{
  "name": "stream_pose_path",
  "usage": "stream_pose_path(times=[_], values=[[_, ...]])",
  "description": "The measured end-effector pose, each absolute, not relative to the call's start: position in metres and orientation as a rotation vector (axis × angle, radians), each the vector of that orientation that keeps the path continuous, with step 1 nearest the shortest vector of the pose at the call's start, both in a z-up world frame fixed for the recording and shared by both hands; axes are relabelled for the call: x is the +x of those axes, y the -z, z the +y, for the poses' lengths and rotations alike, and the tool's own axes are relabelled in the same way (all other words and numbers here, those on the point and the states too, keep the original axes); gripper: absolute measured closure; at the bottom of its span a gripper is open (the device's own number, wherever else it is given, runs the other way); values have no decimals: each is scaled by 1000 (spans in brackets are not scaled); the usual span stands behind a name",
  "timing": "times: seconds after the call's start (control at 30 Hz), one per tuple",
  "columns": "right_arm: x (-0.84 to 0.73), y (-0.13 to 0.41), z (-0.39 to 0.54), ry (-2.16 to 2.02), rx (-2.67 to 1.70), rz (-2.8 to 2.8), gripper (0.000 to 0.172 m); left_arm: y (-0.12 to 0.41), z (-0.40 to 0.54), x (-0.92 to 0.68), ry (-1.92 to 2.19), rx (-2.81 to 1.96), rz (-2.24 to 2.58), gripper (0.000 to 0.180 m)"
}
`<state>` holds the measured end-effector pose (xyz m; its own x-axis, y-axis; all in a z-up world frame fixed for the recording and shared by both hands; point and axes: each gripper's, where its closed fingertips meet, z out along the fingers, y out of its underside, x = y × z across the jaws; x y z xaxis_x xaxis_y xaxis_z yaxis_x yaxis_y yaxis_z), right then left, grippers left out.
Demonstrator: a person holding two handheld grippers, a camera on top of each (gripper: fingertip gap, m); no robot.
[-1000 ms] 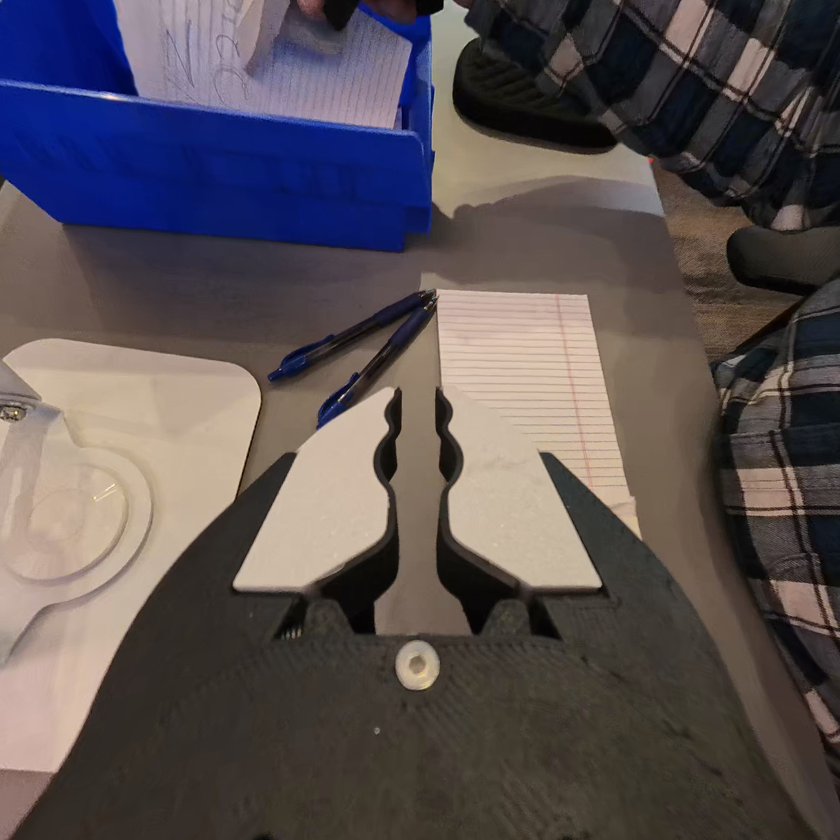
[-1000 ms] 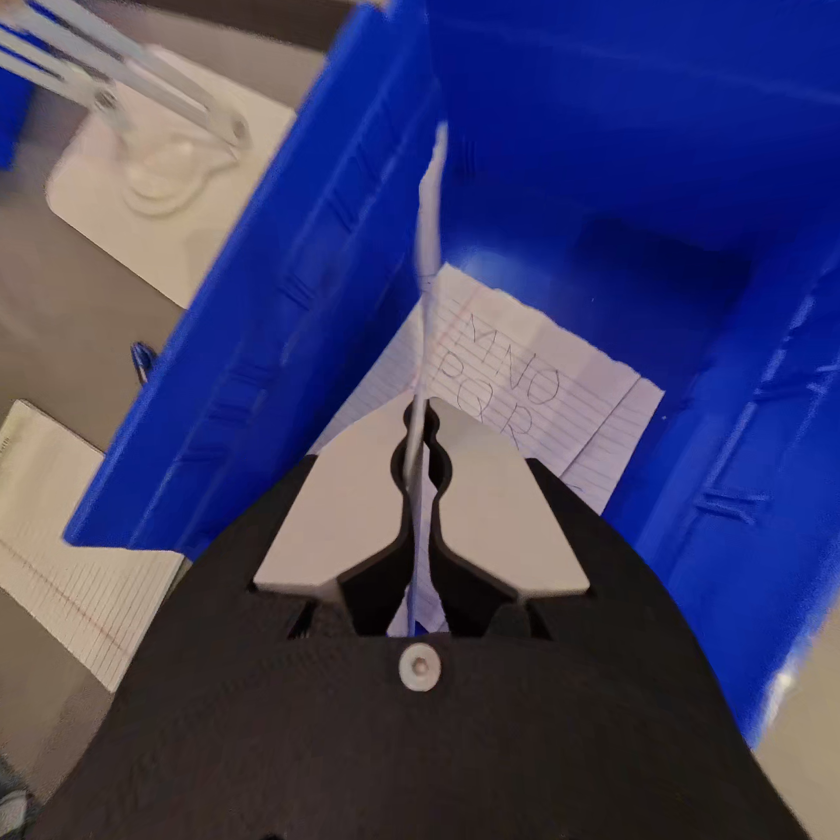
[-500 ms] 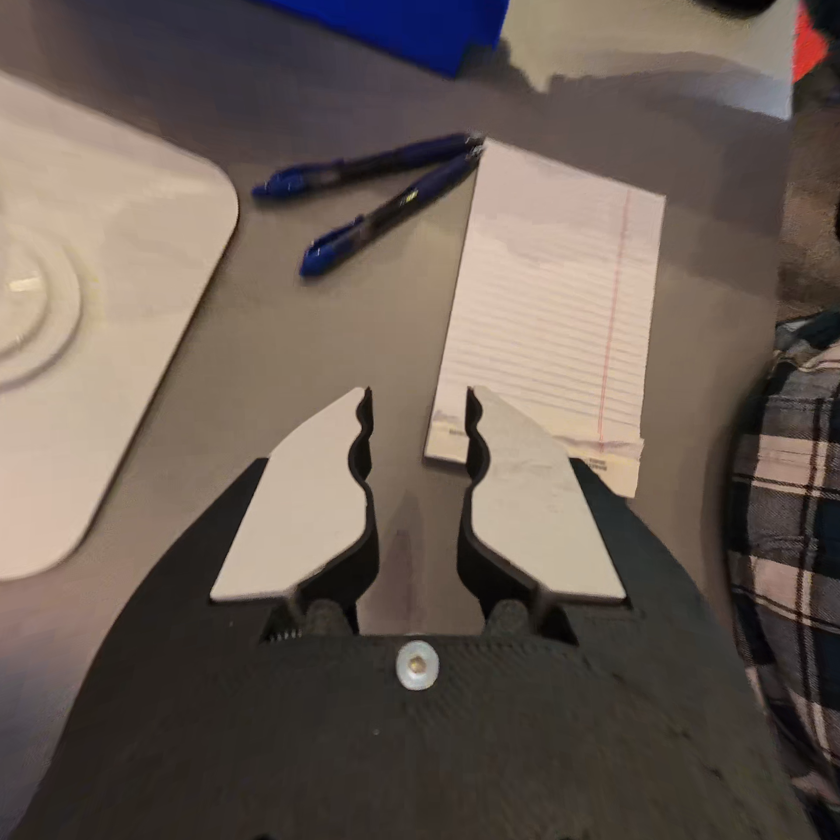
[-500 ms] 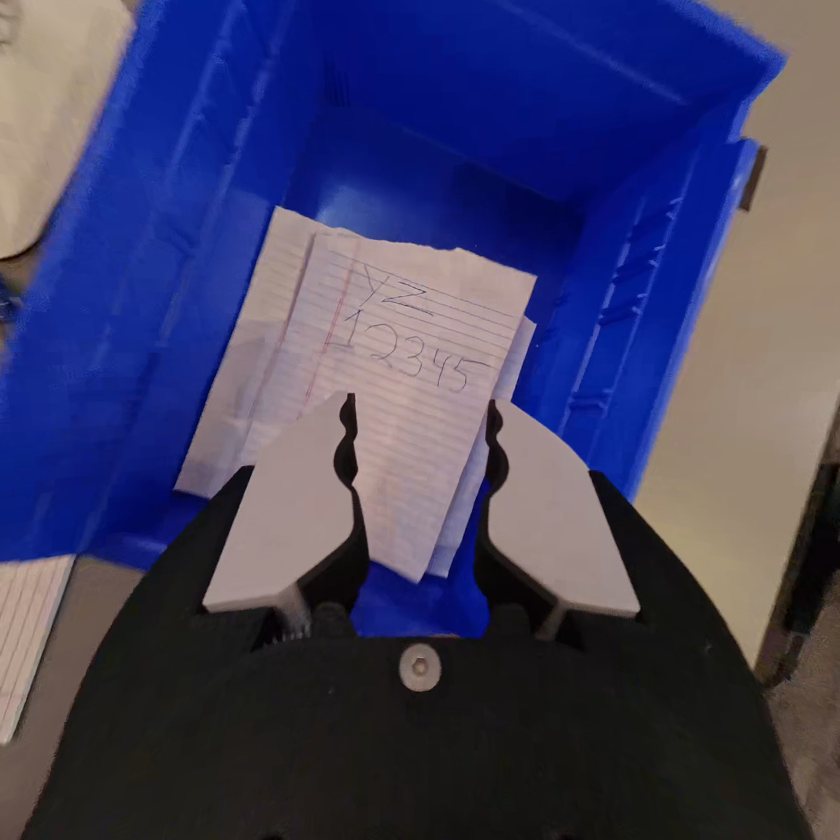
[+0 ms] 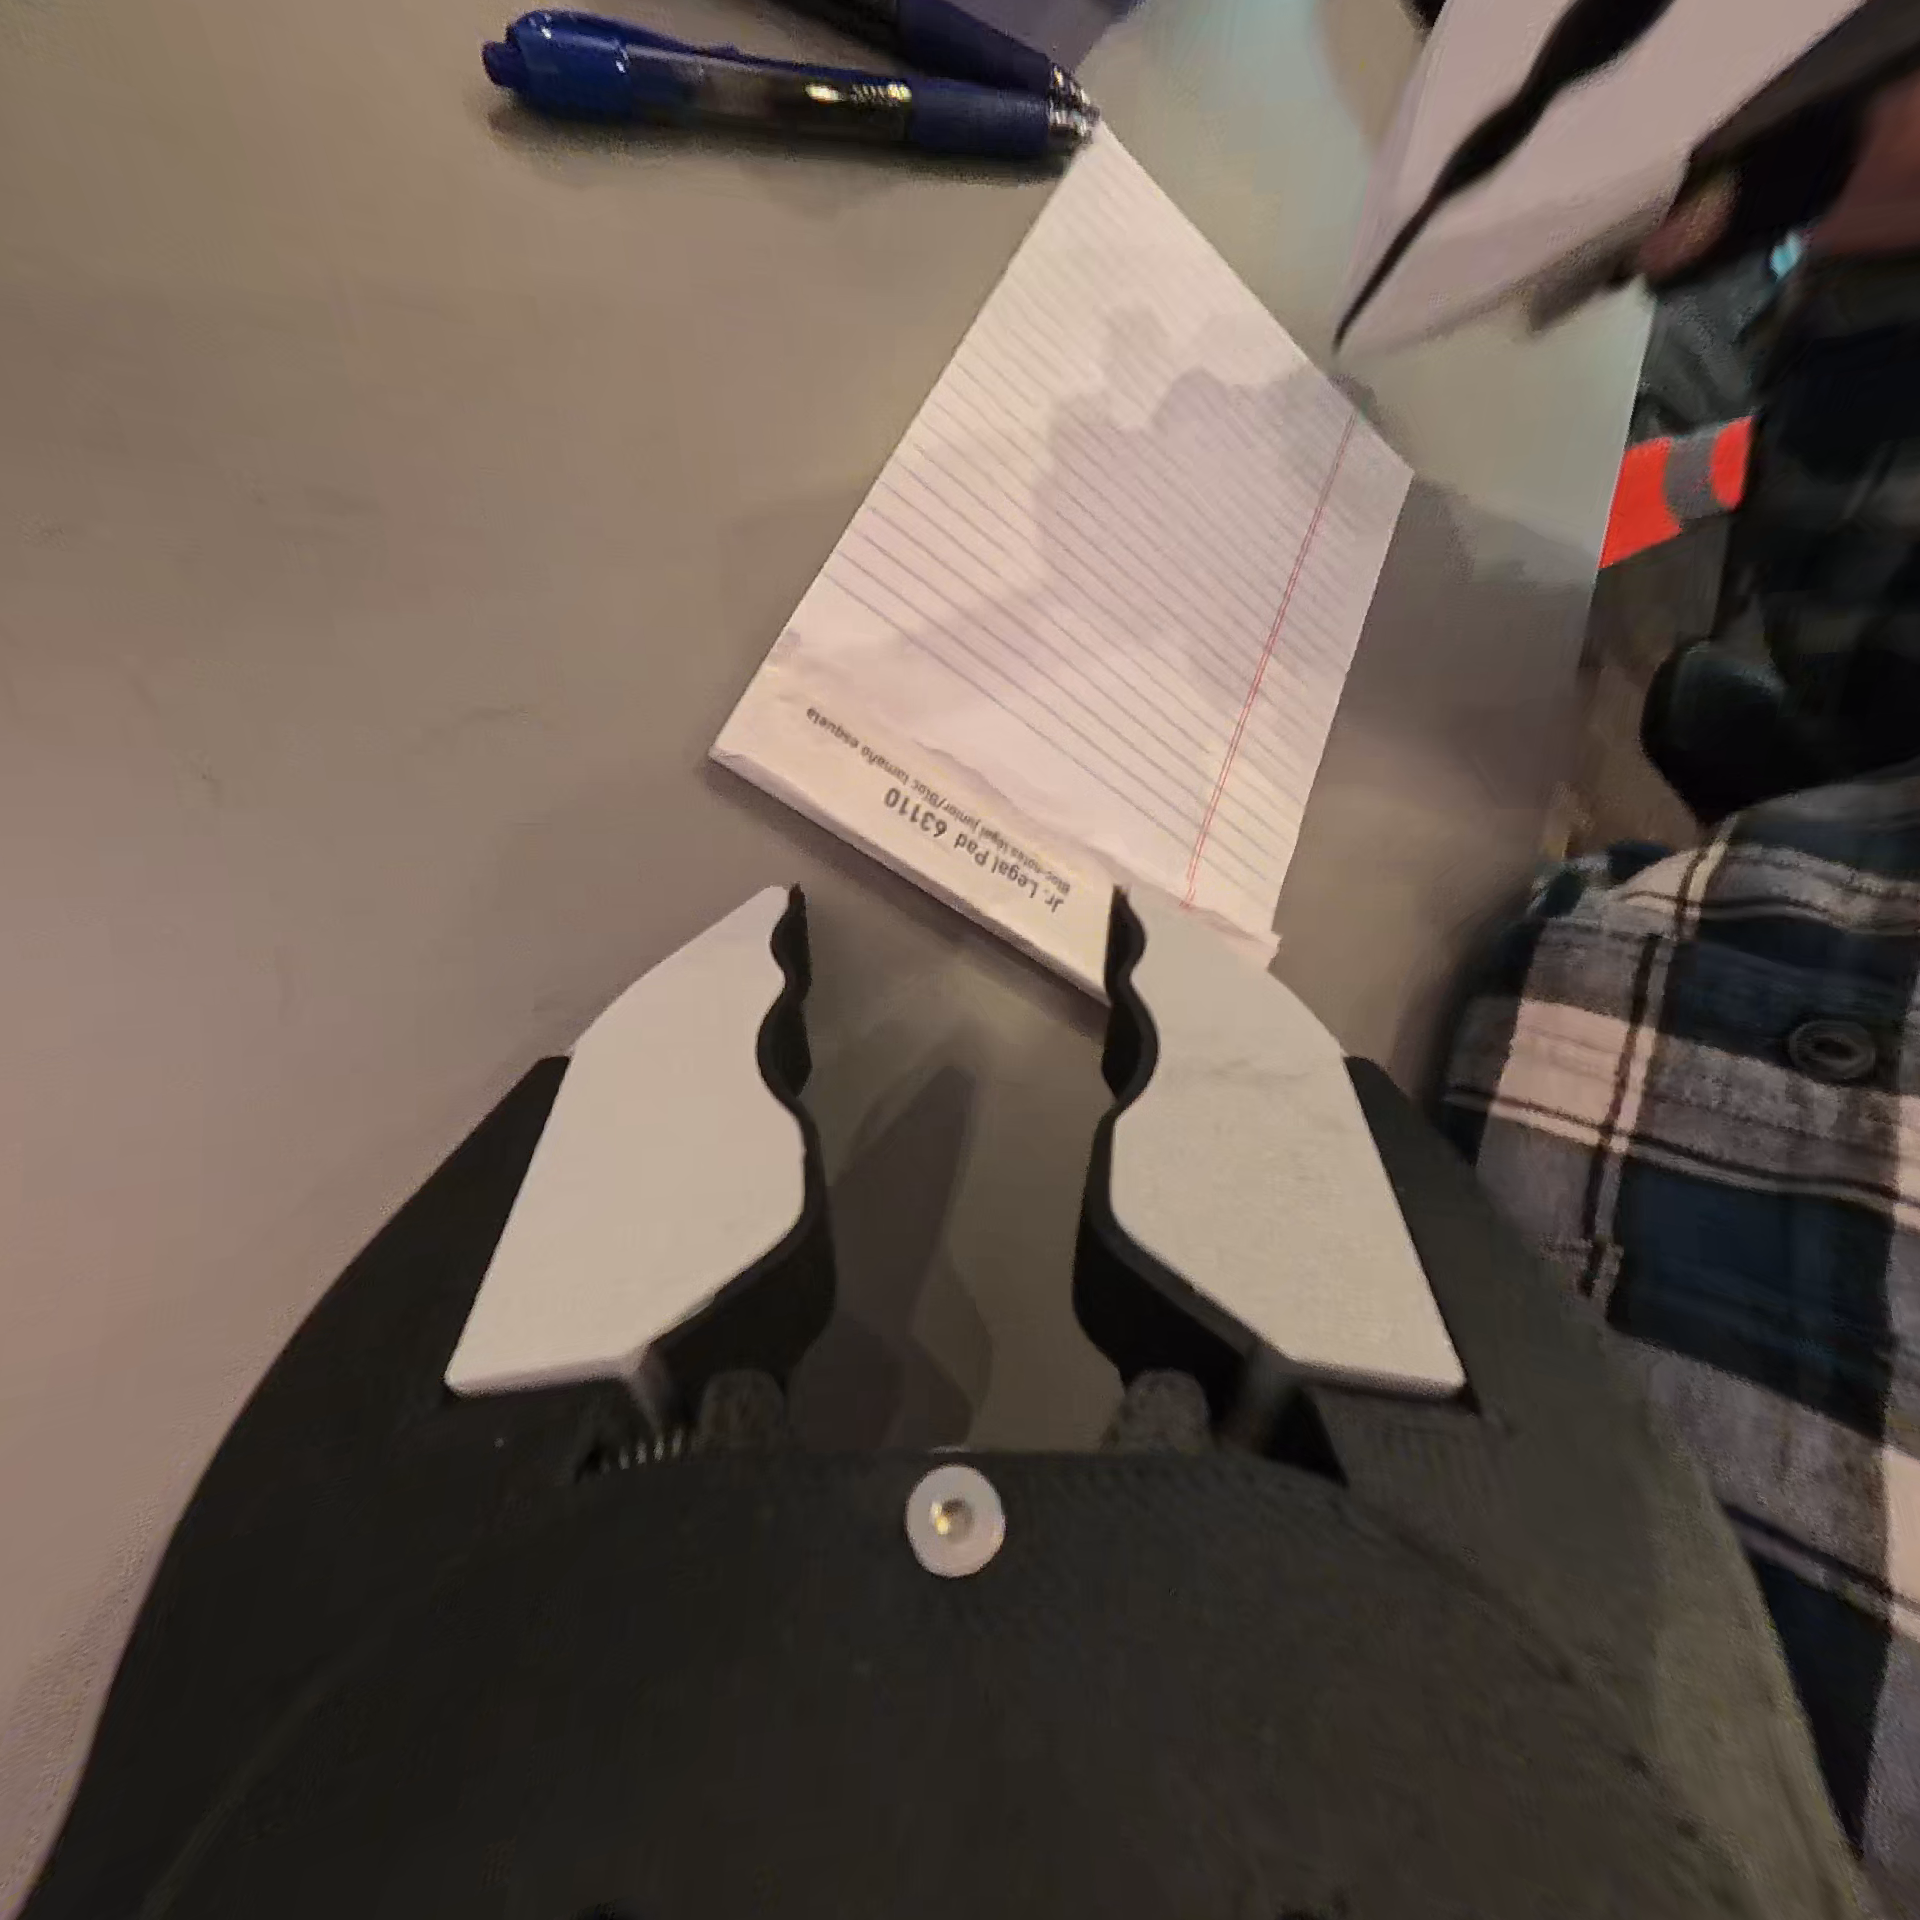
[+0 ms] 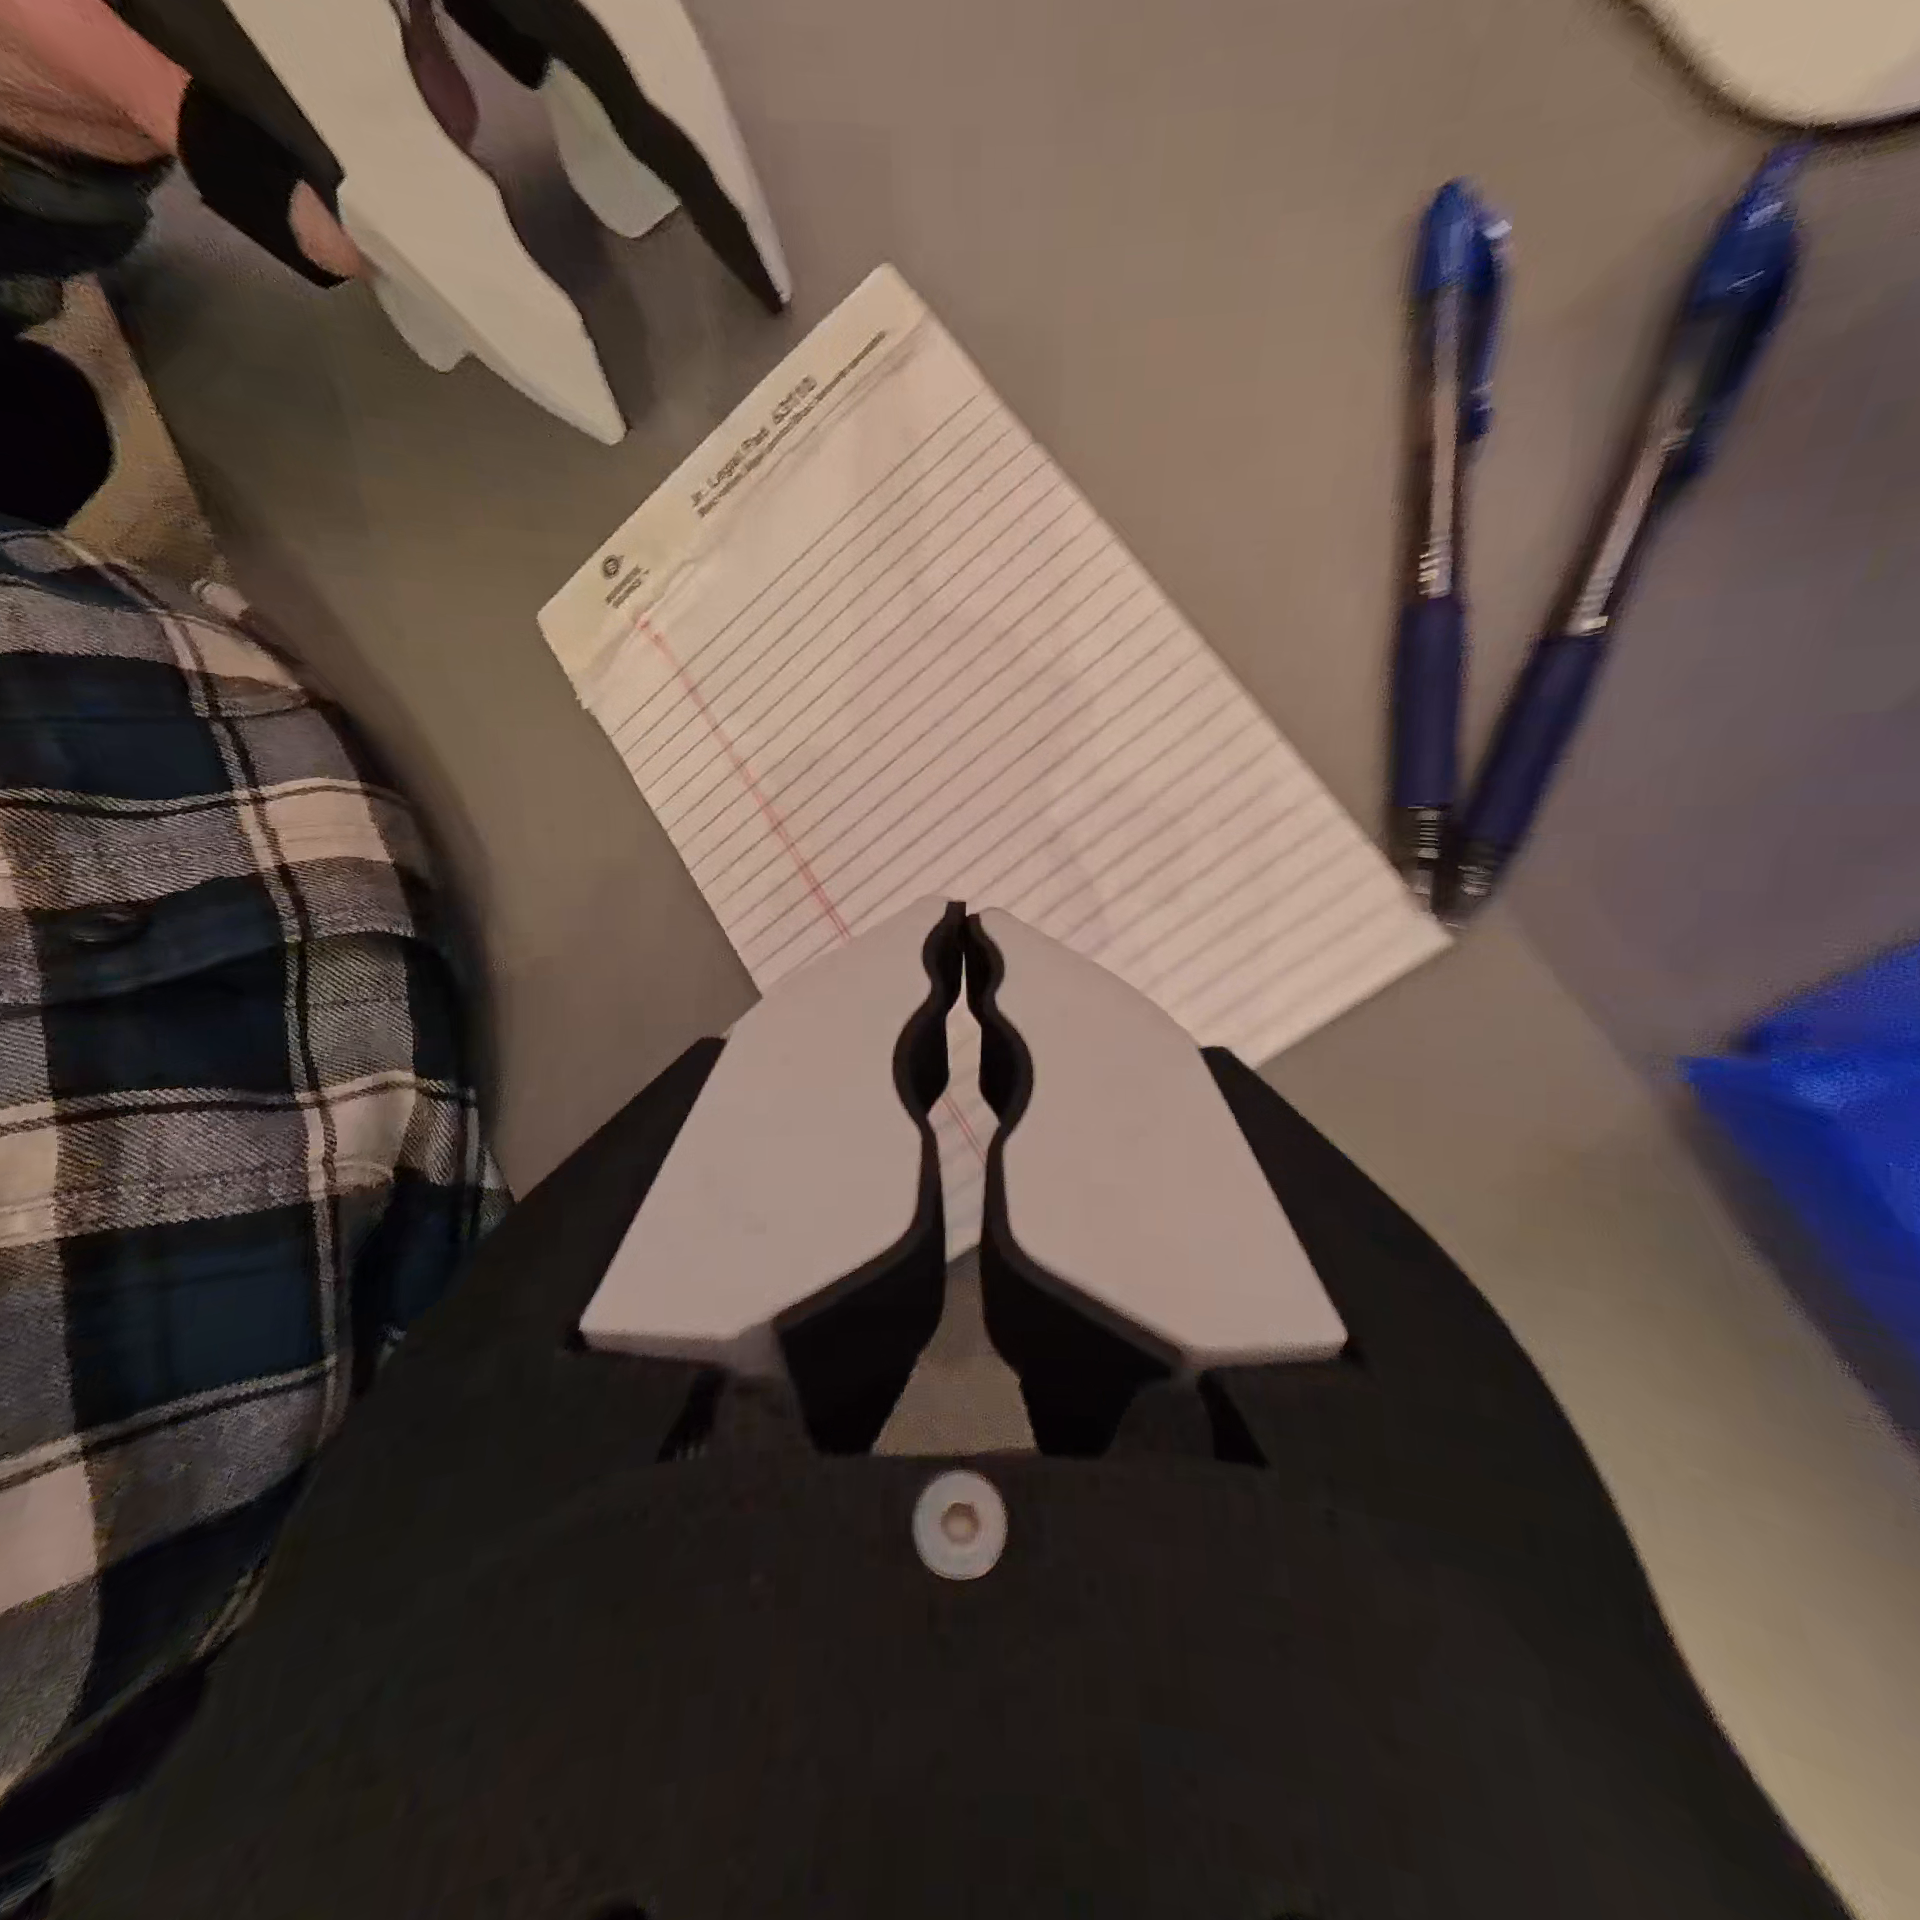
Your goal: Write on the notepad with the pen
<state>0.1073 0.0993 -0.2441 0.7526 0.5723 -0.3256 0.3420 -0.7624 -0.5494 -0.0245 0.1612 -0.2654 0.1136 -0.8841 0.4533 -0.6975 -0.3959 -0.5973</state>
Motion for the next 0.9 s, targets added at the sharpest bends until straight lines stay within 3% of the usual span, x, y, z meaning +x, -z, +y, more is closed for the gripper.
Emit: stream_pose_path(times=[0.17,0.43,0.57,0.63,0.7,0.77,0.8,0.9], values=[[97,273,90,-739,-2526,-703,172,262,151,-18,1225,-2181,1507,127],[96,272,89,-861,-2442,-645,172,246,157,-2,1530,-2225,1269,122],[98,272,88,-879,-2433,-645,172,216,165,6,1917,-2078,1035,142],[96,272,89,-877,-2426,-653,172,210,148,15,2036,-2036,1090,139],[93,272,89,-869,-2426,-674,172,221,124,30,2001,-2050,1233,130],[93,271,89,-867,-2421,-668,172,226,118,40,1887,-2030,1327,159],[94,271,89,-865,-2419,-667,172,235,122,41,1765,-2070,1376,163],[93,272,89,-839,-2419,-681,172,238,142,30,1564,-2112,1363,152]])
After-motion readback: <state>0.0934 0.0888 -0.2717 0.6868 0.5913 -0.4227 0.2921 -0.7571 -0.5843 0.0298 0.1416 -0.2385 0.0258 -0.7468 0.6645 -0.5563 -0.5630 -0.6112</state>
